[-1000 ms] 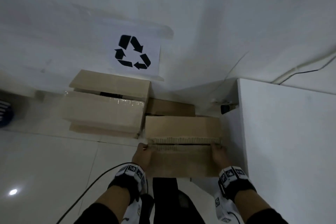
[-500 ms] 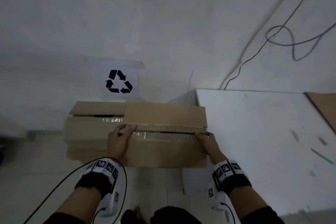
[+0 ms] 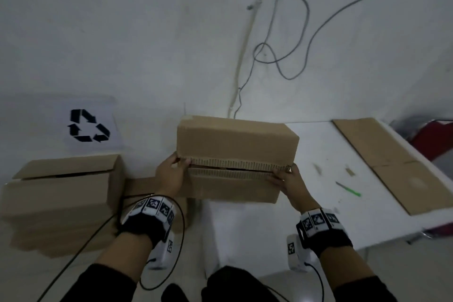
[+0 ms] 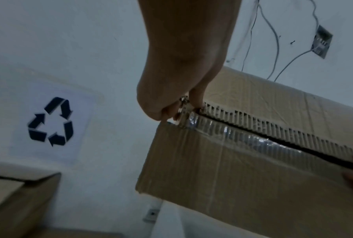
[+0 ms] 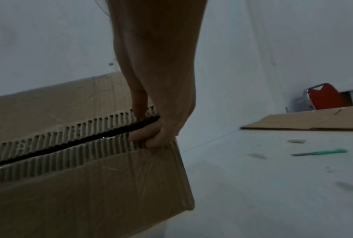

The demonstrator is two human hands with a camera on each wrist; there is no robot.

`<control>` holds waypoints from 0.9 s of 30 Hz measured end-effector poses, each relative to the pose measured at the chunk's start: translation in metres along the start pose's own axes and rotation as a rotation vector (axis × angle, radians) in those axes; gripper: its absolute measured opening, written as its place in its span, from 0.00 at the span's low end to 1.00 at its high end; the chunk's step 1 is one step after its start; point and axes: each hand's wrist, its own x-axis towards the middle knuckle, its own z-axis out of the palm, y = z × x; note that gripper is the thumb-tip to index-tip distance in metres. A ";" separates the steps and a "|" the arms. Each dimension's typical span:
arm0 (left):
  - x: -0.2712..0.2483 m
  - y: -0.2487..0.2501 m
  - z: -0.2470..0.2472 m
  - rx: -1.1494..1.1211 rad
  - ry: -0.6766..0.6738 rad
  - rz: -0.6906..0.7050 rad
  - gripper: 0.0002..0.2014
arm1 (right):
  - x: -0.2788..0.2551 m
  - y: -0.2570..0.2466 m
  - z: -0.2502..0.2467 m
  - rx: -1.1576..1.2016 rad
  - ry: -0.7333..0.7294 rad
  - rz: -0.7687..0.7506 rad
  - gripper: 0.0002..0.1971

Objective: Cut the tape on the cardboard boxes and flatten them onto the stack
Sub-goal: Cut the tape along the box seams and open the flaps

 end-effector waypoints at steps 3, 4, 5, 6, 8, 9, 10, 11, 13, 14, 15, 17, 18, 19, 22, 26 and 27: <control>-0.032 0.030 0.066 -0.346 -0.128 -0.168 0.31 | -0.009 -0.002 -0.065 0.103 0.025 0.085 0.24; -0.043 0.039 0.085 -0.504 -0.178 -0.253 0.38 | -0.010 -0.001 -0.088 0.232 0.067 0.147 0.28; -0.054 0.045 0.101 -0.642 -0.221 -0.321 0.42 | -0.014 -0.001 -0.111 0.330 0.091 0.158 0.27; -0.061 0.047 0.116 -0.727 -0.247 -0.375 0.42 | -0.014 0.003 -0.132 0.429 0.070 0.150 0.21; -0.078 0.049 0.140 -0.750 -0.265 -0.441 0.39 | -0.018 0.018 -0.168 0.499 0.073 0.074 0.21; -0.086 0.050 0.148 -0.738 -0.252 -0.475 0.38 | -0.019 0.024 -0.182 0.581 0.101 0.109 0.25; -0.091 0.047 0.156 -0.733 -0.242 -0.500 0.36 | -0.018 0.030 -0.193 0.613 0.119 0.133 0.27; -0.097 0.044 0.163 -0.771 -0.248 -0.505 0.32 | -0.020 0.036 -0.201 0.639 0.145 0.145 0.27; -0.105 0.036 0.174 -0.824 -0.309 -0.463 0.24 | -0.018 0.056 -0.216 0.682 0.214 0.159 0.21; -0.109 0.034 0.178 -0.816 -0.328 -0.455 0.23 | -0.020 0.063 -0.220 0.661 0.255 0.175 0.14; -0.111 0.030 0.181 -0.808 -0.352 -0.445 0.21 | -0.020 0.070 -0.224 0.646 0.268 0.219 0.10; -0.111 0.021 0.185 -0.722 -0.344 -0.455 0.18 | -0.021 0.084 -0.226 0.606 0.320 0.305 0.13; -0.108 0.016 0.187 -0.651 -0.286 -0.484 0.16 | -0.022 0.089 -0.224 0.610 0.345 0.331 0.15; -0.102 0.004 0.190 -0.564 -0.197 -0.523 0.17 | -0.022 0.092 -0.222 0.635 0.359 0.335 0.16; -0.074 -0.046 0.210 -0.368 -0.018 -0.673 0.29 | -0.017 0.095 -0.209 0.617 0.321 0.312 0.12; -0.060 -0.002 0.235 -0.508 -0.006 -0.661 0.21 | 0.007 0.099 -0.209 0.294 0.182 0.372 0.10; -0.056 0.006 0.242 -0.500 -0.005 -0.652 0.25 | 0.014 0.098 -0.213 0.178 0.134 0.391 0.11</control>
